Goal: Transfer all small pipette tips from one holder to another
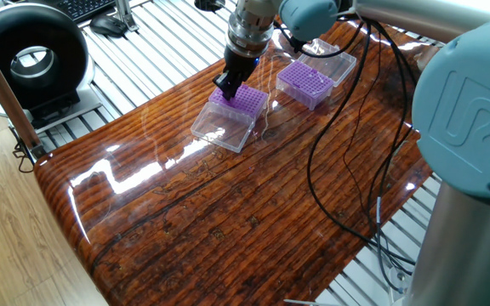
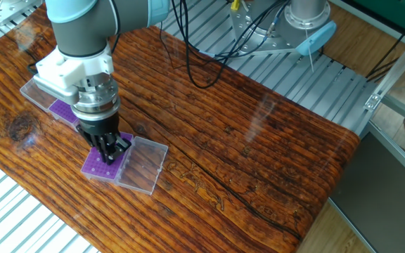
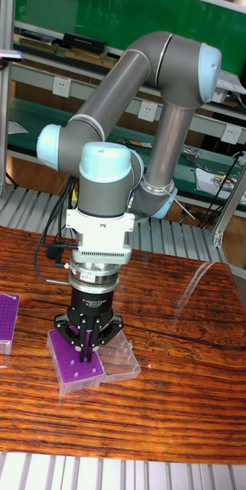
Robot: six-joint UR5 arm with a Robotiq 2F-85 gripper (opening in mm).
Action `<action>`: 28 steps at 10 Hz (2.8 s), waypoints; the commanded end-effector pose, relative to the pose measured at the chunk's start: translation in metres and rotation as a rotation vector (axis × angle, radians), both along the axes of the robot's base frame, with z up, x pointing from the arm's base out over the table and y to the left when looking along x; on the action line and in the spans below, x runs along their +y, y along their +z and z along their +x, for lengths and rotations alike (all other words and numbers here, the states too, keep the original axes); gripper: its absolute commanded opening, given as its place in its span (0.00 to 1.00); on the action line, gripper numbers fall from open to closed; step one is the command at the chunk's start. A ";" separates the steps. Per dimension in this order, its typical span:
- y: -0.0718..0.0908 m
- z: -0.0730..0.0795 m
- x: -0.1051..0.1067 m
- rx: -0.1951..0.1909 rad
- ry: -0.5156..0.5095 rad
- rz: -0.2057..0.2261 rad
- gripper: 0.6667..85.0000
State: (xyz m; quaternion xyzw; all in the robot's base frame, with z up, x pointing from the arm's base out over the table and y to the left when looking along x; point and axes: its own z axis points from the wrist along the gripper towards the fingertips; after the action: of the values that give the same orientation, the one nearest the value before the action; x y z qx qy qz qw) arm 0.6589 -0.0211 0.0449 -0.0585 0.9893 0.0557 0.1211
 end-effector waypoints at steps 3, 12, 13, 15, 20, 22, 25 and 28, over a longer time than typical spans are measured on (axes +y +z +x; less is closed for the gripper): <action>0.007 -0.001 -0.004 0.002 0.005 0.015 0.19; 0.007 0.002 -0.002 0.001 -0.007 -0.009 0.19; 0.007 0.002 -0.002 0.001 -0.003 -0.008 0.21; 0.007 0.000 -0.003 0.007 0.011 -0.016 0.25; 0.003 0.000 -0.004 0.006 0.019 -0.015 0.28; 0.001 0.002 -0.003 0.003 0.017 -0.013 0.28; 0.000 0.001 -0.002 0.004 0.006 -0.015 0.26; -0.002 0.000 -0.007 0.005 0.005 -0.013 0.24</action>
State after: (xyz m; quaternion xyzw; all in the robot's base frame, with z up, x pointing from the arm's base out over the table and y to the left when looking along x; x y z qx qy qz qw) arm 0.6579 -0.0262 0.0427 -0.0669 0.9900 0.0446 0.1159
